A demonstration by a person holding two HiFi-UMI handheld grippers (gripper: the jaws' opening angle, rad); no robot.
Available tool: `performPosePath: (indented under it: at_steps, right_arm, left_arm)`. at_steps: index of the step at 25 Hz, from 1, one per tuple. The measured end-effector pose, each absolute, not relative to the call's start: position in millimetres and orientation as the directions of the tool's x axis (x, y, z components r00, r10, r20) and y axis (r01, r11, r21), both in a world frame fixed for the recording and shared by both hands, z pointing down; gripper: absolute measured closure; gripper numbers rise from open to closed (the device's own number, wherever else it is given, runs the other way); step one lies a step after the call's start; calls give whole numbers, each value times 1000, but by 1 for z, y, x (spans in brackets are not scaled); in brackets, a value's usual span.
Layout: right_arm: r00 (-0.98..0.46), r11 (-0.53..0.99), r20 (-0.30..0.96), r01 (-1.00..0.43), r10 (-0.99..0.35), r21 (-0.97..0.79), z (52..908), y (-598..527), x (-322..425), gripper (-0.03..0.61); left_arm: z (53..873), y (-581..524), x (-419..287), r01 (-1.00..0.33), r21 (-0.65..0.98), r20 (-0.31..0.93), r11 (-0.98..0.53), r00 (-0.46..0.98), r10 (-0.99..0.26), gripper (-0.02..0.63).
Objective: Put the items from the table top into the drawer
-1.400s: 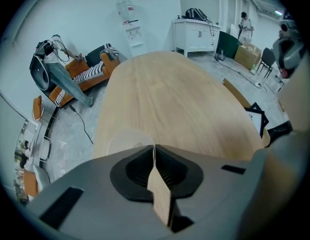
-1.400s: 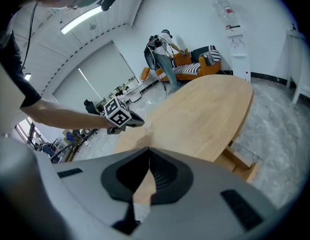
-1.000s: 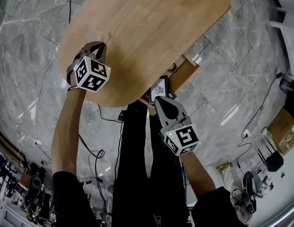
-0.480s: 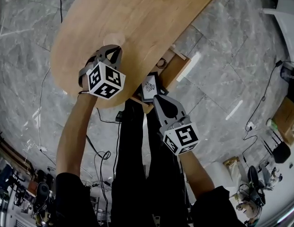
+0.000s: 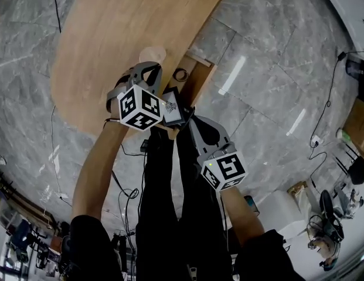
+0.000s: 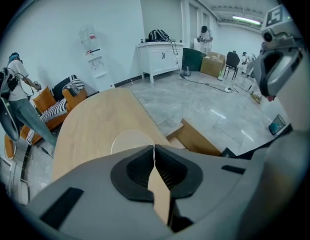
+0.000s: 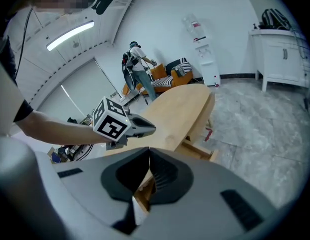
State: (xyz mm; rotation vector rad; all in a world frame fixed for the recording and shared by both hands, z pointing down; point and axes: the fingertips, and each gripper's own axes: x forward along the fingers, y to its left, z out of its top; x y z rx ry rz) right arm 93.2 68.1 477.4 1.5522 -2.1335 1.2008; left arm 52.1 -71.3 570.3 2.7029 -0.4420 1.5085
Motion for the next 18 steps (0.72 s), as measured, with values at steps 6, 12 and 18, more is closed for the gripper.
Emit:
performPosePath:
  at_steps: [6, 12, 18]
  right_arm:
    - [-359, 36, 612, -879, -705, -475, 475, 77, 116, 568]
    - [-317, -17, 616, -881, -722, -473, 479, 85, 139, 568]
    - [-281, -69, 623, -877, -730, -476, 482, 94, 155, 568]
  left_arm:
    - [568, -48, 99, -193, -101, 825, -976, 532, -190, 595]
    - [584, -13, 133, -121, -56, 838, -991, 534, -113, 595]
    - [604, 17, 152, -56, -36, 855, -998, 515, -59, 595]
